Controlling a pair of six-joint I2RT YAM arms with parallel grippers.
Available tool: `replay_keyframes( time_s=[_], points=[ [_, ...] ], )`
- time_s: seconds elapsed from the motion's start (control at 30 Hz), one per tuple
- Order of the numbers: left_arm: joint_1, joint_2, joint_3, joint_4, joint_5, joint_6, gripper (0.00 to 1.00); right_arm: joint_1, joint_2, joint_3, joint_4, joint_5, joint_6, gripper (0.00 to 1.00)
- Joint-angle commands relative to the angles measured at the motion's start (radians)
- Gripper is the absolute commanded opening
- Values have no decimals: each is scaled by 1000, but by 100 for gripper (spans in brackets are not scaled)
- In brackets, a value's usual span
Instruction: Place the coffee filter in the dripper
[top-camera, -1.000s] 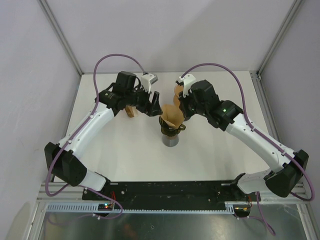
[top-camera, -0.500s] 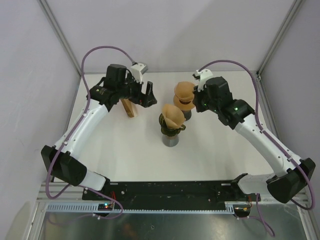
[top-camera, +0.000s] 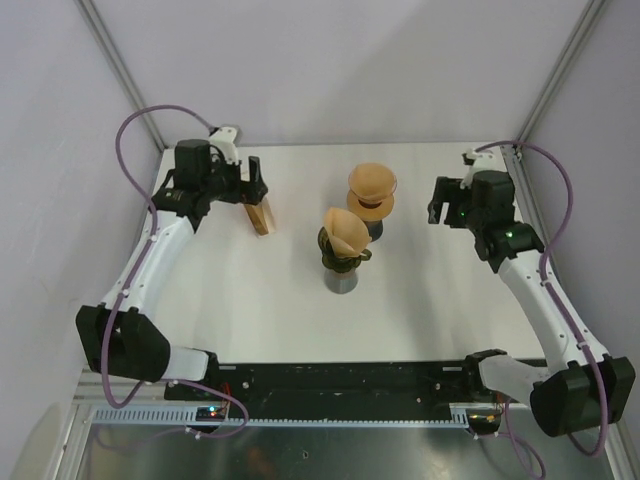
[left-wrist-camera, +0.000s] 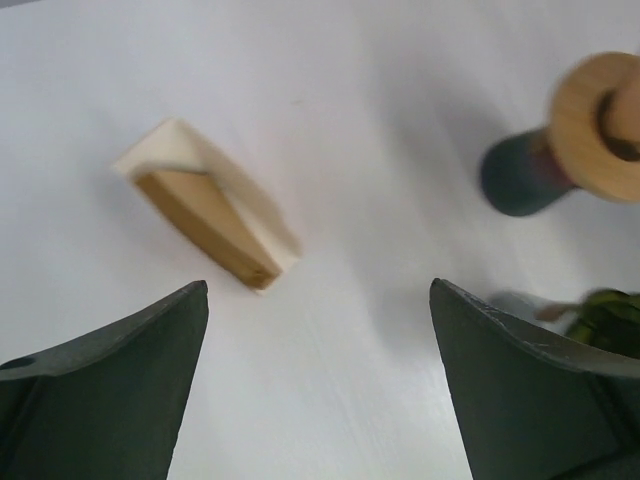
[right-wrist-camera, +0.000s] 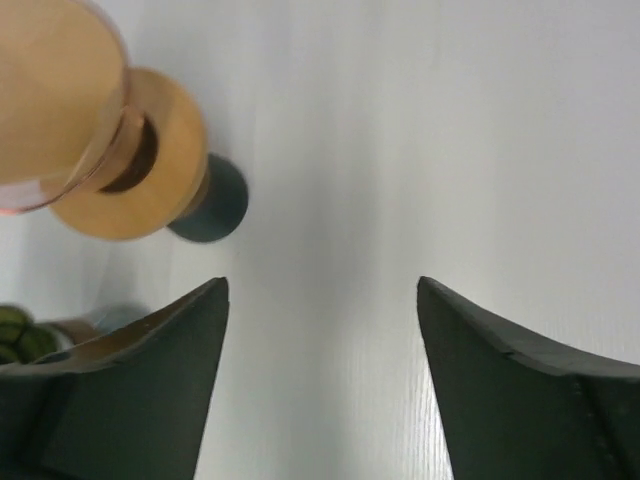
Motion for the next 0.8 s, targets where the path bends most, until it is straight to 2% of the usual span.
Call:
replay_keyframes(
  time_s=[0.0,0.07,0.13,0.4,0.77],
  points=[
    [77,-61,-116,230,-102,-15,96,-89,-74,-79,159,-10,50,89],
    [107,-79,-190,316,-126,-24,97,-128,-93,-129,204,-6,66,97],
    [139,-91,-266,398,-138,-33,98,-161,-108,-180,254,-4,81,99],
    [243,-128,-590,779,-144,-50,99,-230,-133,-400,495,18,103,99],
    [266,-157,-879,1080,-101,-54,100,-279,-95,-634,781,5,103,99]
  ],
)
